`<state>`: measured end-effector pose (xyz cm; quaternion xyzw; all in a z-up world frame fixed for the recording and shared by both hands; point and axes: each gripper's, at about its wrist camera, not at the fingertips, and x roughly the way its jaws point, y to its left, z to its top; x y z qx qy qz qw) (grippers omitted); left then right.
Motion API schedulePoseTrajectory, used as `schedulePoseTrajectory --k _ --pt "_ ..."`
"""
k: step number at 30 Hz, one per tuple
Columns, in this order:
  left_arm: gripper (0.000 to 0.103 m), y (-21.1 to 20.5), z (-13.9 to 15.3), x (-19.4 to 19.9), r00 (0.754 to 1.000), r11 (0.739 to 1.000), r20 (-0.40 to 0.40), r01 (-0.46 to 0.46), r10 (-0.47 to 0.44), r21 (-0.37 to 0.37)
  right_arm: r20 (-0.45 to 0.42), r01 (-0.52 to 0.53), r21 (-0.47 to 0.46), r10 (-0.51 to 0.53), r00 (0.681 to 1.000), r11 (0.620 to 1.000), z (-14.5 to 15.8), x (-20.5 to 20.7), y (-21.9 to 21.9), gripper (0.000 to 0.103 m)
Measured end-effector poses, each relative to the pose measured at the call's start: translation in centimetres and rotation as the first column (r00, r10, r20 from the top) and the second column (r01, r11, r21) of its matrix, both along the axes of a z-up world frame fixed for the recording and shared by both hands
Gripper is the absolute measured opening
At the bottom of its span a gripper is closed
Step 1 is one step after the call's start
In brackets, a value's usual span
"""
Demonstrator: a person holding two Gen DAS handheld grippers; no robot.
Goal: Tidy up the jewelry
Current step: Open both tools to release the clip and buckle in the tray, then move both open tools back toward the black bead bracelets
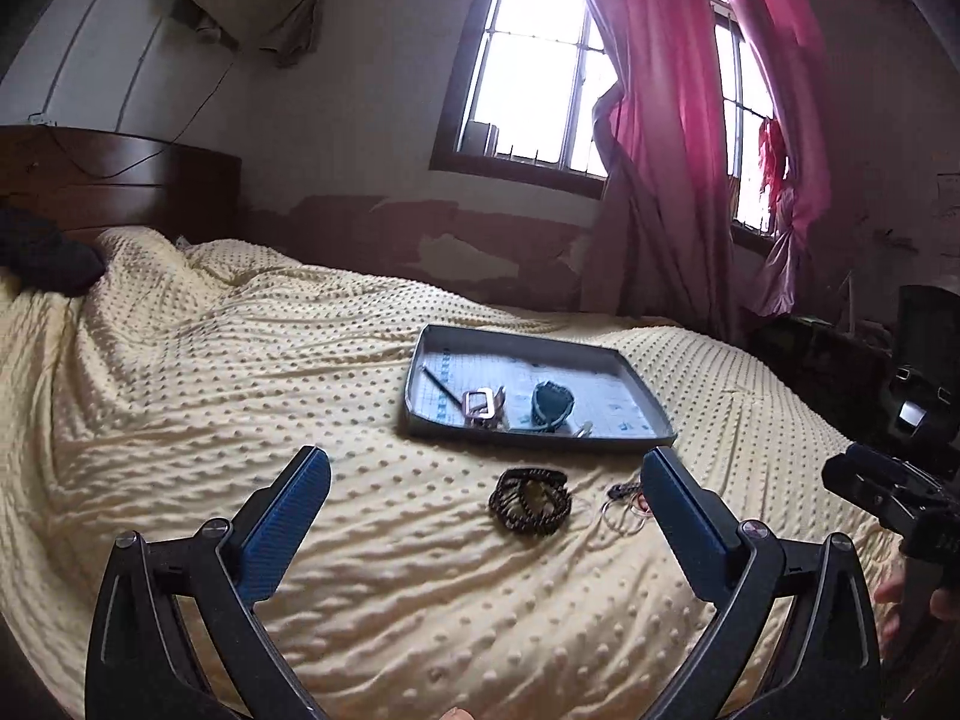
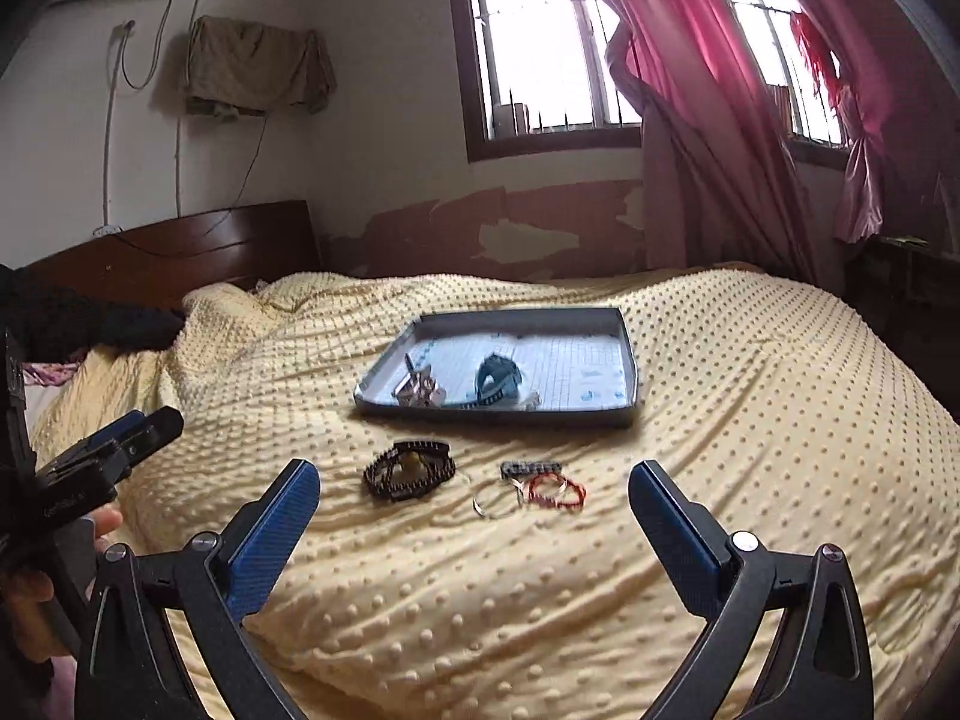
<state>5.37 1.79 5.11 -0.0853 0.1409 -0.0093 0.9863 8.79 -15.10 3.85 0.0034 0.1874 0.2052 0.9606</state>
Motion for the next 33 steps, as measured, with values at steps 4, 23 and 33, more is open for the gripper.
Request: schedulePoseTrajectory --k 4,23,33 --pt "0.101 0.3 -1.8 -0.6 0.999 1.000 -0.038 -0.026 0.026 0.006 -0.025 0.009 -0.047 -0.010 1.000 0.999 -1.2 -0.2 0.4 0.103" --pt "0.101 1.2 -6.3 0.5 0.975 1.000 -0.224 0.001 -0.008 -0.031 -0.318 -0.005 -0.031 -0.005 0.948 1.000 -6.0 2.9 0.4 0.103" --pt "0.101 1.7 -7.1 2.3 0.961 0.996 -0.276 0.012 -0.034 -0.084 -0.395 -0.019 0.027 0.029 0.918 0.999 -6.9 5.1 -0.7 0.103"
